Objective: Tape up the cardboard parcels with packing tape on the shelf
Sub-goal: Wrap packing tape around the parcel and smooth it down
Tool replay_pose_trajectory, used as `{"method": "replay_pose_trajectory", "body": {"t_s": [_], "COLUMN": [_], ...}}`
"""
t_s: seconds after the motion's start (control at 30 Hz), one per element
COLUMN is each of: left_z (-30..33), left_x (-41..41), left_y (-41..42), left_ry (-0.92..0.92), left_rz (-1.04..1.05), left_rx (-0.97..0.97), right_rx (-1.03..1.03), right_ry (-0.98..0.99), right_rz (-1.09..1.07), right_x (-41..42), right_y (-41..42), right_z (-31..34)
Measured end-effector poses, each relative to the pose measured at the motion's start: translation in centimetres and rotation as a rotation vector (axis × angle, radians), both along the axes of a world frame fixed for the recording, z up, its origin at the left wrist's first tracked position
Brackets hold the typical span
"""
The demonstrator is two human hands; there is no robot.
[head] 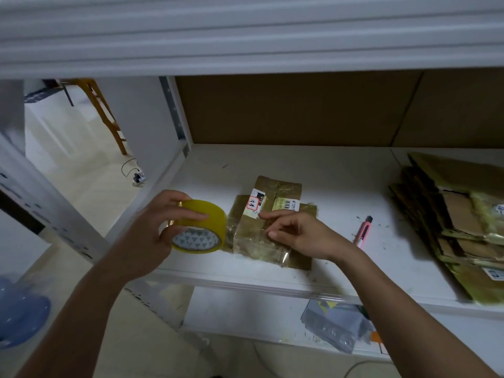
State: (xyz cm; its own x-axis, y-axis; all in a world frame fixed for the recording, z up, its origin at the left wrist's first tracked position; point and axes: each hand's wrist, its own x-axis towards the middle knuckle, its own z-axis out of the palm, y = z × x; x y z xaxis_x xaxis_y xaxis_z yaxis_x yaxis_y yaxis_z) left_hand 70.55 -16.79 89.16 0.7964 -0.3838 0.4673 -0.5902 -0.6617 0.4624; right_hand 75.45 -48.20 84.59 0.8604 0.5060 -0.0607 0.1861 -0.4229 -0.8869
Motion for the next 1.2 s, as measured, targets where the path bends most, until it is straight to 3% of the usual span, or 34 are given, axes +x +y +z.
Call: {"method": "replay_pose_trajectory", "body": {"t_s": [0.27,0.5,0.73,0.87,1.03,1.2], "left_z": [-0.5,-1.2,-0.9,-1.1,-1.1,-0.7], "left_x": [0.5,0.9,0.7,0.7,1.2,1.4], "left_y": [-0.2,-0.7,-0.9,-1.0,-1.6,-1.8], "left_ry": [0.015,0.059,0.074,0.083,0.104,0.105], "left_rz": [0.008,0.017,-0.004,-0.008,-0.062,-0.09], "left_rx": [-0.021,-0.019,-0.052,-0.042,-0.011,0.01], "right_rx": [-0.164,0.0,0.168,0.166,0.229,0.076], "right_ry": [-0.255,-0.116,-0.14,-0.095,0.094,0.031], "right_rz": [-0.071,-0.17,-0.292,-0.34,-0.391,-0.422], "right_x": [-0.9,-1.4,-2.6,-3.8,-4.8,-5.2], "right_y": [-1.6,-2.2,-2.5,-2.8,-3.3,-2.8], "right_z": [-0.1,0.2,0.9,0.7,0.4,0.2]}}
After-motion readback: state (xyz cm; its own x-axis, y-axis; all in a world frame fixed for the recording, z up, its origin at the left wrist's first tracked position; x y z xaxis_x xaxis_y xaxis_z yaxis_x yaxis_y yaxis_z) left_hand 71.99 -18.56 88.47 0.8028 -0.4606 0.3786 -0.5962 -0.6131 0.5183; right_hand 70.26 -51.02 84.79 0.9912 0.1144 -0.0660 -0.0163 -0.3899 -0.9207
